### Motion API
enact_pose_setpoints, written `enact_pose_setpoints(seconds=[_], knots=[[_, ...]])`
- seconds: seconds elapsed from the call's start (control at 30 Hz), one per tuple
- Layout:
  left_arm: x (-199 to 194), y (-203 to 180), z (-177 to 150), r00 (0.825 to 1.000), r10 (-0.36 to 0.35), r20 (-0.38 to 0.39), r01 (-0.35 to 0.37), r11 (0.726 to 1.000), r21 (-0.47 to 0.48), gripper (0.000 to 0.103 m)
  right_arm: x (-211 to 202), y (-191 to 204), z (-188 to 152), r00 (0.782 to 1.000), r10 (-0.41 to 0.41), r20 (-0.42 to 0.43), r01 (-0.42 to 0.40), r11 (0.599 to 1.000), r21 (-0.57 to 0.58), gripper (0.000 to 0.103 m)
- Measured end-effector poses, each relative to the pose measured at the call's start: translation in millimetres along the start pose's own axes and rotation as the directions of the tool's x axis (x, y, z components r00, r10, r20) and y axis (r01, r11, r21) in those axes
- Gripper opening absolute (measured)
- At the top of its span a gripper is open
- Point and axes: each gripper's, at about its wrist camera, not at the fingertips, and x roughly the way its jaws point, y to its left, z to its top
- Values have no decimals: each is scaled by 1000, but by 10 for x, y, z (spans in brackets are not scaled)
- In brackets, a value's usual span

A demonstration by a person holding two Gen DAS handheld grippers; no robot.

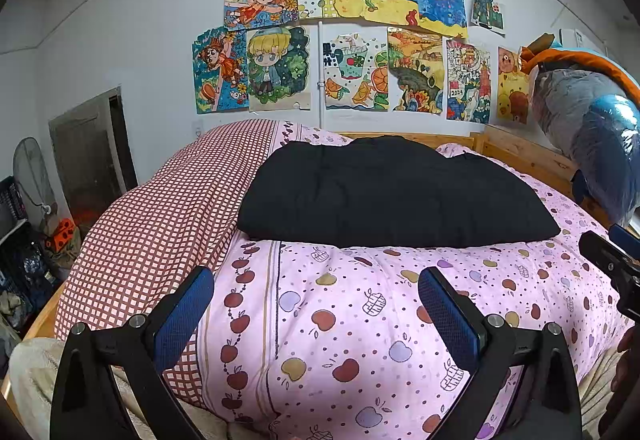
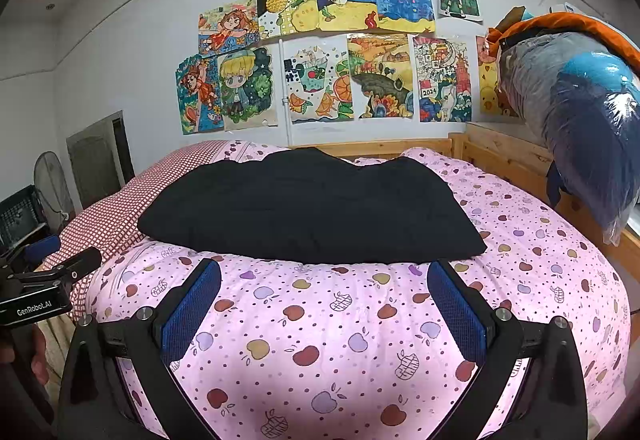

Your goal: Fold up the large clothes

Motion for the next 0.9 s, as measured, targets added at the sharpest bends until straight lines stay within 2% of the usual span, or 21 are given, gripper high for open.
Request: enact_pose_setpoints(seconds=[0.9], knots=[[47, 75, -56, 1000, -10, -5, 10, 1000, 6, 103, 19, 42, -20, 1000, -2, -1, 2, 1000, 4, 101]])
